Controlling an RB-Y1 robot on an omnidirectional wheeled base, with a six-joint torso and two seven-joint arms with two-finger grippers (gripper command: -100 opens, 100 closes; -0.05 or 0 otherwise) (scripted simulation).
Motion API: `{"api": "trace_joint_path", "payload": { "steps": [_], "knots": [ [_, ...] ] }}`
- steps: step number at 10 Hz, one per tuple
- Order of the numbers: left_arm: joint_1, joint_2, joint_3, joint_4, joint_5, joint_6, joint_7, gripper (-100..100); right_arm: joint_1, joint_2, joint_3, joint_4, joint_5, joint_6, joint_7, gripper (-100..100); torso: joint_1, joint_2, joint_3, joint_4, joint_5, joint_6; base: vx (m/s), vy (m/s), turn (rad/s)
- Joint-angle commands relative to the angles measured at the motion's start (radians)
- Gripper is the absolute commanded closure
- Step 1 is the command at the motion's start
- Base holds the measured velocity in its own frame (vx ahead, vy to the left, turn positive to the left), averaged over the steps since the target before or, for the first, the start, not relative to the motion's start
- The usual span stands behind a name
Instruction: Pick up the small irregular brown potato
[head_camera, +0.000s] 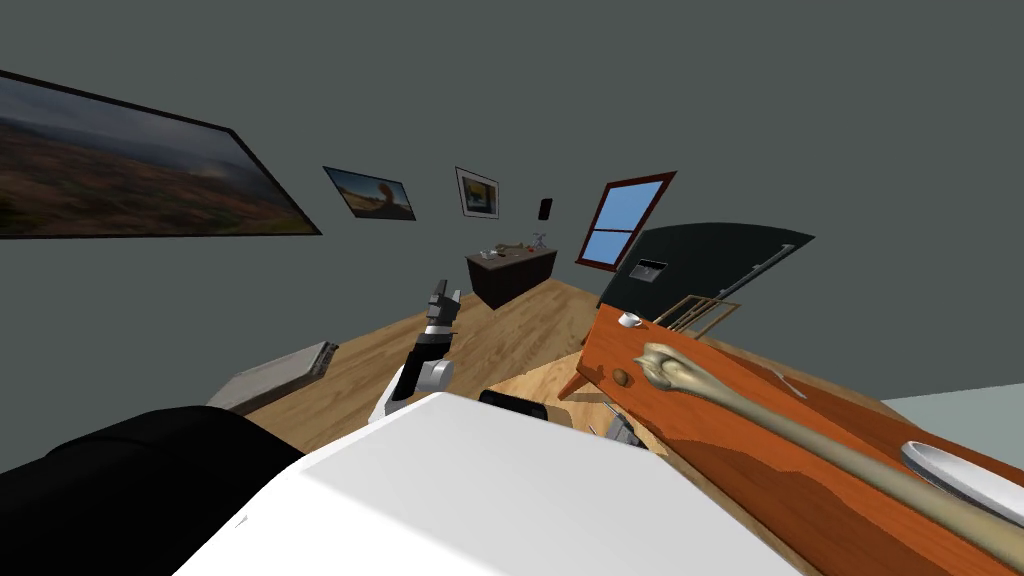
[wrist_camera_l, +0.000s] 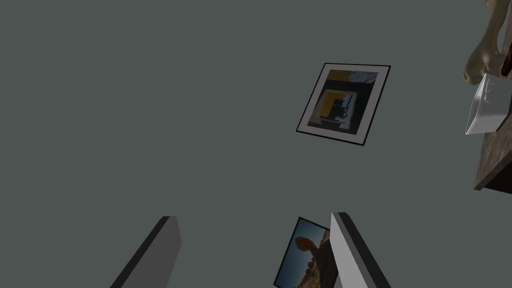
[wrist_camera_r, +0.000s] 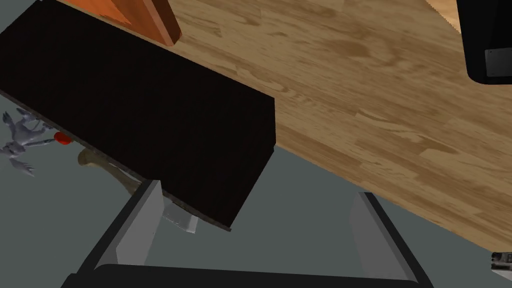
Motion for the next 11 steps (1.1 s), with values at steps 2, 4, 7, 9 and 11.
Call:
{"api": "trace_joint_path", "payload": {
  "steps": [2, 4, 7, 9, 11],
  "knots": [
    [0.000, 0.000, 0.000, 0.000, 0.000, 0.000, 0.000, 0, 0.011, -0.036, 0.016, 0.058, 0.071, 0.024, 0.071, -100, -0.001, 0.000, 0.000, 0.000, 0.000, 0.001, -0.002, 0.036, 0.124],
    [0.000, 0.000, 0.000, 0.000, 0.000, 0.000, 0.000, 0, 0.011, -0.036, 0.016, 0.058, 0.106, 0.024, 0.071, -100, 0.000, 0.000, 0.000, 0.000, 0.000, 0.001, 0.001, 0.021, 0.056],
    [0.000, 0.000, 0.000, 0.000, 0.000, 0.000, 0.000, 0, 0.017, -0.091, 0.052, 0.125, 0.201, 0.066, 0.141, -100, -0.001, 0.000, 0.000, 0.000, 0.000, 0.001, 0.003, 0.028, 0.168],
    [0.000, 0.000, 0.000, 0.000, 0.000, 0.000, 0.000, 0, 0.019, -0.119, 0.071, 0.157, 0.257, 0.087, 0.175, -100, -0.001, 0.000, 0.000, 0.000, 0.000, 0.001, 0.014, 0.022, 0.118],
    [0.000, 0.000, 0.000, 0.000, 0.000, 0.000, 0.000, 0, 0.021, -0.147, 0.092, 0.187, 0.319, 0.109, 0.208, -100, -0.001, -0.001, -0.001, 0.000, 0.000, 0.001, 0.015, 0.019, 0.131]
  ]
}}
